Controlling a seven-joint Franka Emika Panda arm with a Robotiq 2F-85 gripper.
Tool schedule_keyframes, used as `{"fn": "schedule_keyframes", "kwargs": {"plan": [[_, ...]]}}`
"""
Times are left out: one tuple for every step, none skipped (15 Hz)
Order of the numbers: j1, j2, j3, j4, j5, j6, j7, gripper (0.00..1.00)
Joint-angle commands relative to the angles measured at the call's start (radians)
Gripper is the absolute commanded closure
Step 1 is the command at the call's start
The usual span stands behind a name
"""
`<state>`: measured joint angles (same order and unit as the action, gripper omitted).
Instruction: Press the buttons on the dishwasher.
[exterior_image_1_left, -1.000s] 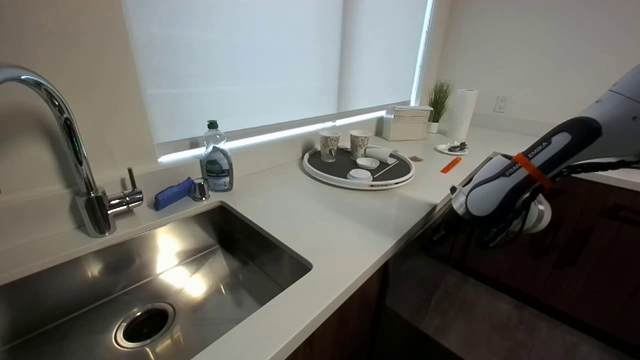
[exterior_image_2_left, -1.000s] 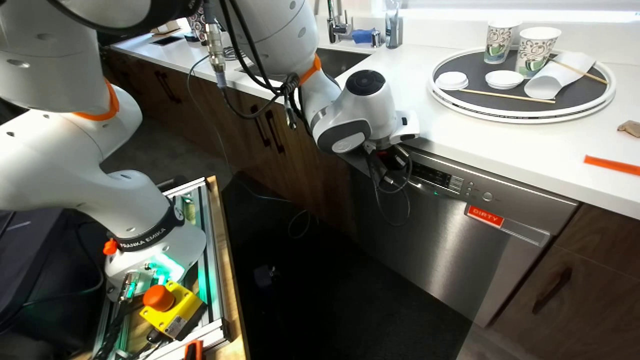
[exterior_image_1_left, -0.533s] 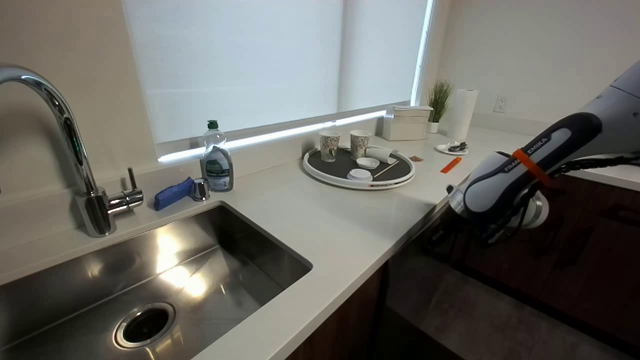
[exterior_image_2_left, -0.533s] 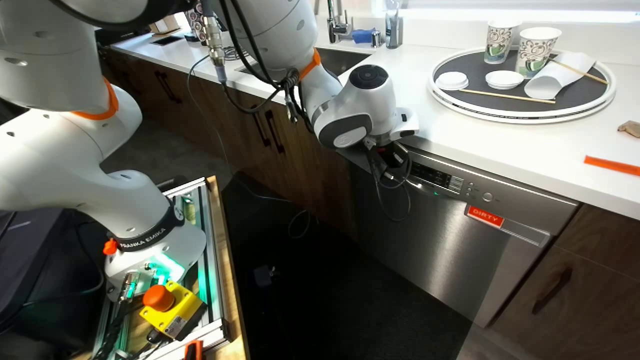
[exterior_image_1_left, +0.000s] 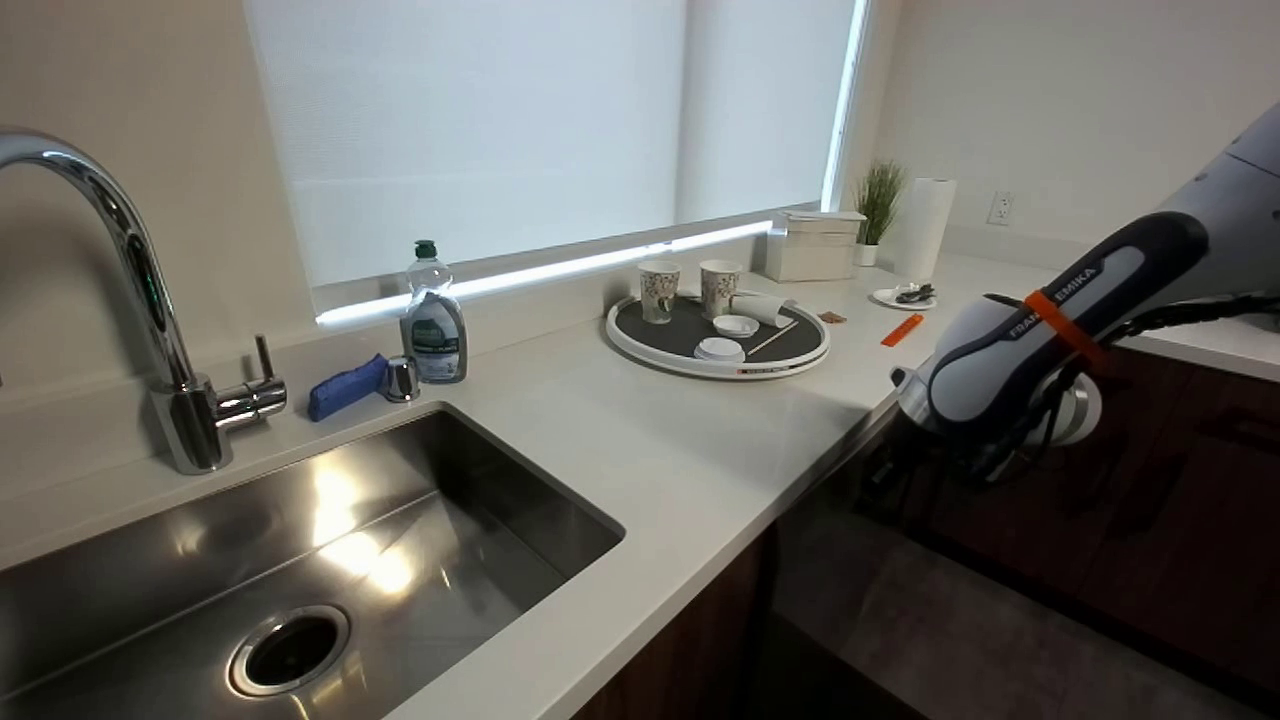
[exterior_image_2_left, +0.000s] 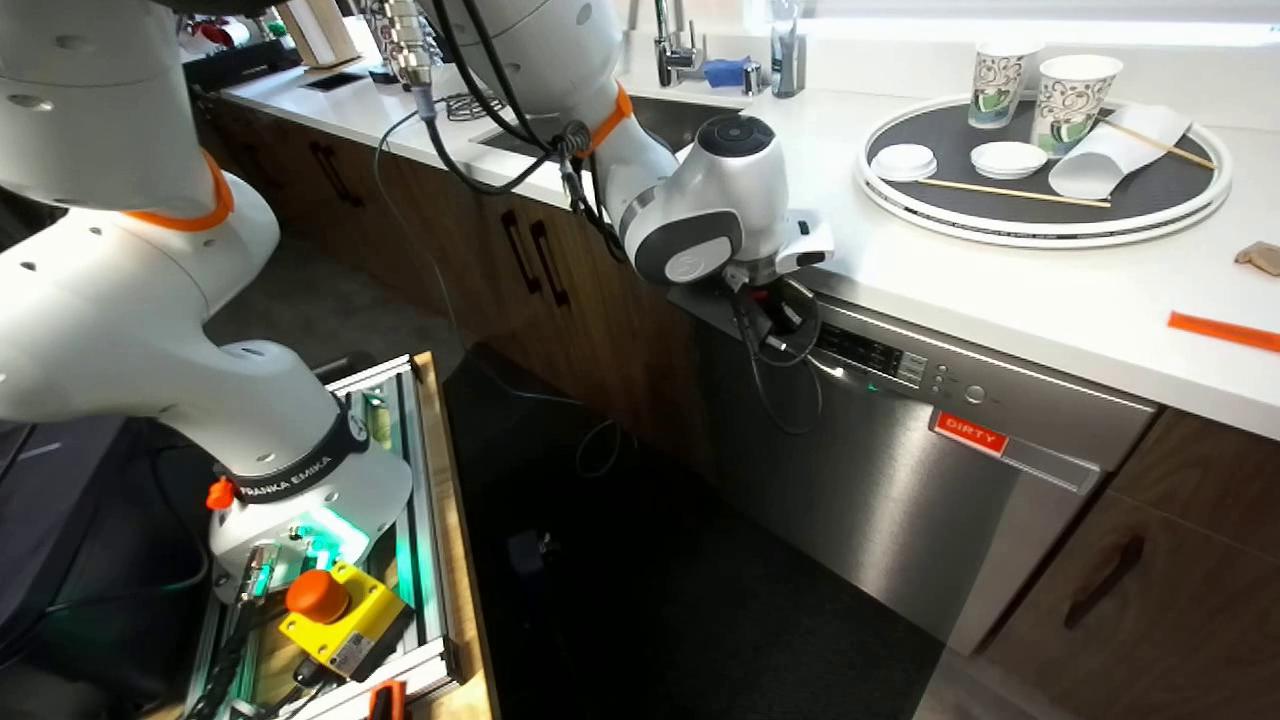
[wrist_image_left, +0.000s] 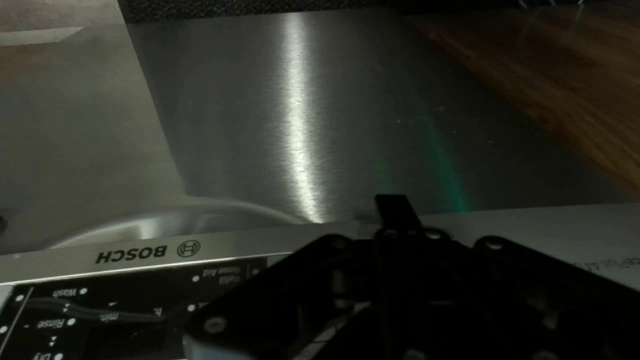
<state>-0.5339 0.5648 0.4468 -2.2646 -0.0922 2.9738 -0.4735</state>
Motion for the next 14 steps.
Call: {"fn": "schedule_keyframes", "kwargs": {"plan": [[0.058,-0.061,-0.071,-0.043,0.006,-0.010,-0.012,1.00],[0.072,-0.066,-0.089,-0.050,0.001,0.005,-0.015,1.00],[0.082,-0.071,-0.103,-0.056,-0.002,0.016,-0.021,1.00],[0.099,-0.077,-0.124,-0.064,-0.008,0.030,-0.021,1.00],[0.108,-0.078,-0.137,-0.067,-0.011,0.038,-0.028,1.00],[0.120,-0.083,-0.153,-0.073,-0.015,0.051,-0.029,1.00],[0.129,-0.077,-0.167,-0.074,-0.020,0.075,-0.032,1.00],[0.138,-0.079,-0.178,-0.078,-0.025,0.093,-0.031,1.00],[0.137,-0.072,-0.181,-0.077,-0.030,0.112,-0.037,1.00],[0.142,-0.070,-0.188,-0.078,-0.034,0.129,-0.034,1.00],[0.144,-0.063,-0.192,-0.074,-0.038,0.144,-0.033,1.00],[0.139,-0.058,-0.189,-0.073,-0.043,0.155,-0.036,1.00],[0.136,-0.055,-0.187,-0.072,-0.047,0.163,-0.033,1.00],[0.131,-0.049,-0.182,-0.070,-0.051,0.171,-0.034,1.00]]}}
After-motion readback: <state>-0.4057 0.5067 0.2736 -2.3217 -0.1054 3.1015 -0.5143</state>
